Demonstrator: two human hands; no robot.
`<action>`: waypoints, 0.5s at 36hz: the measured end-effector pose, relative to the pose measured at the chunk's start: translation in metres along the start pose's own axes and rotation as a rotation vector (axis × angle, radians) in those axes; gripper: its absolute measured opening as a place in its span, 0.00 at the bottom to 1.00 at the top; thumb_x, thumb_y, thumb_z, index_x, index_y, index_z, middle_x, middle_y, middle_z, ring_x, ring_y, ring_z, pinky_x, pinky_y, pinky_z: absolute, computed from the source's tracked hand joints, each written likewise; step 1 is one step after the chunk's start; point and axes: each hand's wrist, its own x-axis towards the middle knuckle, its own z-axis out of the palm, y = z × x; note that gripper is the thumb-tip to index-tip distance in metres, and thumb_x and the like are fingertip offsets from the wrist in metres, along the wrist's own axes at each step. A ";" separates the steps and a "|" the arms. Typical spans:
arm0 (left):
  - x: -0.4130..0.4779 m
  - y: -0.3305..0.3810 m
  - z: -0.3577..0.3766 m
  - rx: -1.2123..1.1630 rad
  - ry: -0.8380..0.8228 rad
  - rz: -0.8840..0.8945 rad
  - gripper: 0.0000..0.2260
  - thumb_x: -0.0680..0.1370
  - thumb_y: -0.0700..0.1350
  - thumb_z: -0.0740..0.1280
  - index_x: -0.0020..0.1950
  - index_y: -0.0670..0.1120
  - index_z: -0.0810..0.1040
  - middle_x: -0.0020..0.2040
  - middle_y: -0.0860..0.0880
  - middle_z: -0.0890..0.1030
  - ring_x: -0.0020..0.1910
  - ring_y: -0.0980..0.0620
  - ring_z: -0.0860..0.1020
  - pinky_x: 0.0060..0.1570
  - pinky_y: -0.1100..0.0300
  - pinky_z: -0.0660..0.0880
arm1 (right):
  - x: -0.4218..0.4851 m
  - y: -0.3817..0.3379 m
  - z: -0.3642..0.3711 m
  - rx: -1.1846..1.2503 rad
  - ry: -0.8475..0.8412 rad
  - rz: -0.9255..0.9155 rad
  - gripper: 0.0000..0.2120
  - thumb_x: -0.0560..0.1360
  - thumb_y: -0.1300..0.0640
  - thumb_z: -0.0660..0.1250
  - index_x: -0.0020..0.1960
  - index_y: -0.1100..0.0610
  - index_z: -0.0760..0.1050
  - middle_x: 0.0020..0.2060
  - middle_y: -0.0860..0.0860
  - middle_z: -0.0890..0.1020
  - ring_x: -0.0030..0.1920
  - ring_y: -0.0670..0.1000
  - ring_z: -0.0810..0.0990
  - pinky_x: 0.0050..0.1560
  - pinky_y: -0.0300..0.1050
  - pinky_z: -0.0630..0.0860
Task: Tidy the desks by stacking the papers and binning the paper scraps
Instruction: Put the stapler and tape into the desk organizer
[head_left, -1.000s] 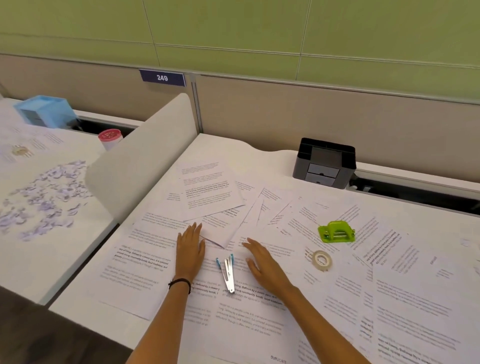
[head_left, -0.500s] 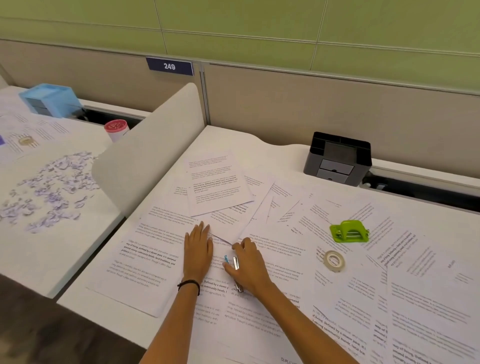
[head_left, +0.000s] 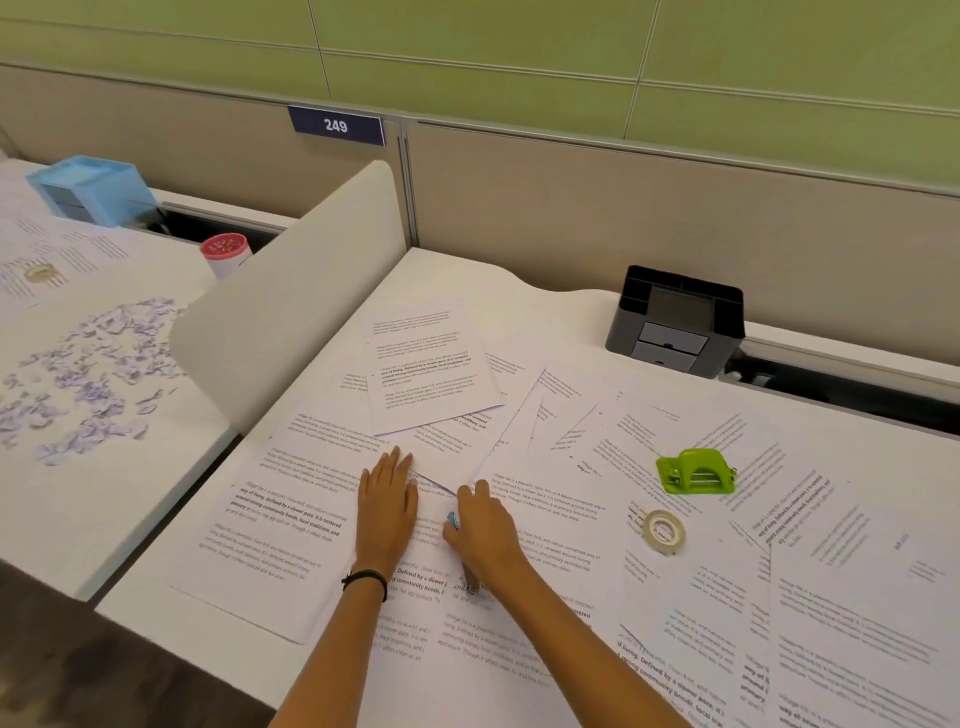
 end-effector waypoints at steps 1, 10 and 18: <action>0.000 0.000 0.000 -0.004 0.005 -0.001 0.27 0.78 0.54 0.44 0.70 0.44 0.69 0.72 0.45 0.67 0.72 0.46 0.62 0.73 0.50 0.51 | 0.000 0.002 -0.002 0.016 0.006 0.002 0.14 0.78 0.53 0.60 0.60 0.60 0.68 0.58 0.58 0.70 0.47 0.55 0.75 0.40 0.41 0.67; 0.011 0.013 0.007 -0.069 0.068 -0.025 0.22 0.78 0.48 0.52 0.68 0.42 0.71 0.69 0.42 0.70 0.70 0.42 0.65 0.71 0.45 0.57 | 0.000 0.025 -0.028 0.390 -0.031 0.108 0.13 0.75 0.53 0.66 0.53 0.61 0.72 0.47 0.53 0.74 0.41 0.51 0.74 0.39 0.41 0.70; 0.037 0.041 0.015 -0.077 0.022 0.068 0.25 0.77 0.51 0.47 0.65 0.42 0.74 0.68 0.42 0.71 0.70 0.42 0.66 0.71 0.45 0.58 | 0.009 0.061 -0.064 0.628 -0.073 0.205 0.15 0.69 0.50 0.73 0.50 0.59 0.79 0.39 0.49 0.77 0.34 0.41 0.72 0.31 0.29 0.67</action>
